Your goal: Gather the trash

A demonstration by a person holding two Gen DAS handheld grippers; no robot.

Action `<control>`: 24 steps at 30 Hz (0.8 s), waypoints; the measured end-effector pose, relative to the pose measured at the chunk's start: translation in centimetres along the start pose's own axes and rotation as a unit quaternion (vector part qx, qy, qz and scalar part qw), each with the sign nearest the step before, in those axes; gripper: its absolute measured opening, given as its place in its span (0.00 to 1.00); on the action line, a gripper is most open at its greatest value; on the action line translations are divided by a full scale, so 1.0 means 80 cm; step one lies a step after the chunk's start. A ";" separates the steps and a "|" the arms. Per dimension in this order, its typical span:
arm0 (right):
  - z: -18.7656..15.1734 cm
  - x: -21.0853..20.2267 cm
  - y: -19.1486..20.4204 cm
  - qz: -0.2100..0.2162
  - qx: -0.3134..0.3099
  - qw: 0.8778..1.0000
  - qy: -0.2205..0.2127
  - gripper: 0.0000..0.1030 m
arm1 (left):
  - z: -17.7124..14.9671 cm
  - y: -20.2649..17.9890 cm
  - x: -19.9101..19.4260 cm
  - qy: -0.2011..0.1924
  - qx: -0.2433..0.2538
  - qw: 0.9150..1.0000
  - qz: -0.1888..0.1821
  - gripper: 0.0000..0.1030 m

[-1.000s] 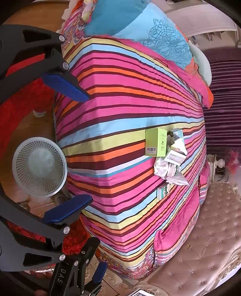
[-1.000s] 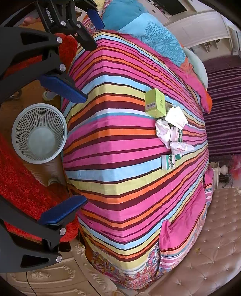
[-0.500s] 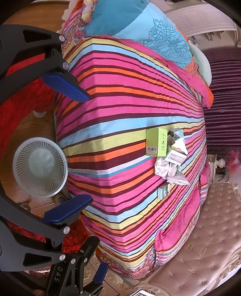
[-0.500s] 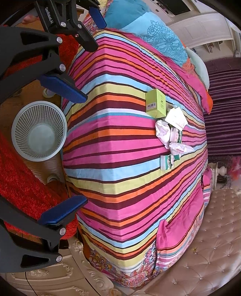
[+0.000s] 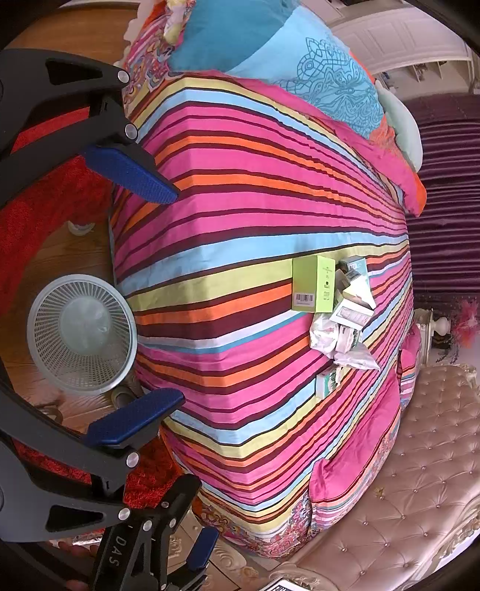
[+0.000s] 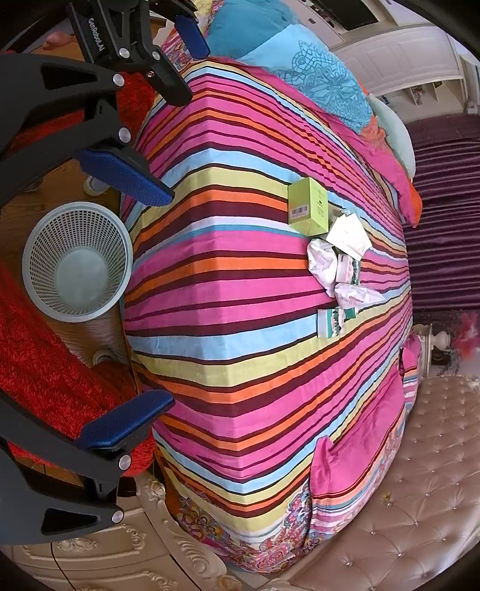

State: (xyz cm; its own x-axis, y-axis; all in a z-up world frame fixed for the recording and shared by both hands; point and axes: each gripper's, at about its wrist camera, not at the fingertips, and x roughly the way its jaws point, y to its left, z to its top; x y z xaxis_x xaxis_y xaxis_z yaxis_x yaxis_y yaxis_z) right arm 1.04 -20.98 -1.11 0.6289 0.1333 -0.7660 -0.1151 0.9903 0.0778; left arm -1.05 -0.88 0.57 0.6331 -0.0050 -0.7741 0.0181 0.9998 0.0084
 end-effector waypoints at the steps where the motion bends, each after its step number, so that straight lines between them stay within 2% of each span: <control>1: 0.000 -0.001 0.000 0.000 -0.001 1.000 -0.001 0.93 | 0.000 0.000 0.000 0.000 0.000 1.000 0.000 0.94; 24: -0.001 0.000 0.003 0.005 -0.008 1.000 0.001 0.93 | 0.004 0.004 -0.005 0.000 -0.005 1.000 -0.002 0.94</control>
State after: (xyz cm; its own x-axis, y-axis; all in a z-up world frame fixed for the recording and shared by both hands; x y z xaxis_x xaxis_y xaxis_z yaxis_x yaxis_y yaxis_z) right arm 0.96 -20.75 -1.11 0.6264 0.1428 -0.7663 -0.1332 0.9882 0.0753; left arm -1.07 -0.59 1.06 0.6335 -0.0090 -0.7737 0.0123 0.9999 -0.0016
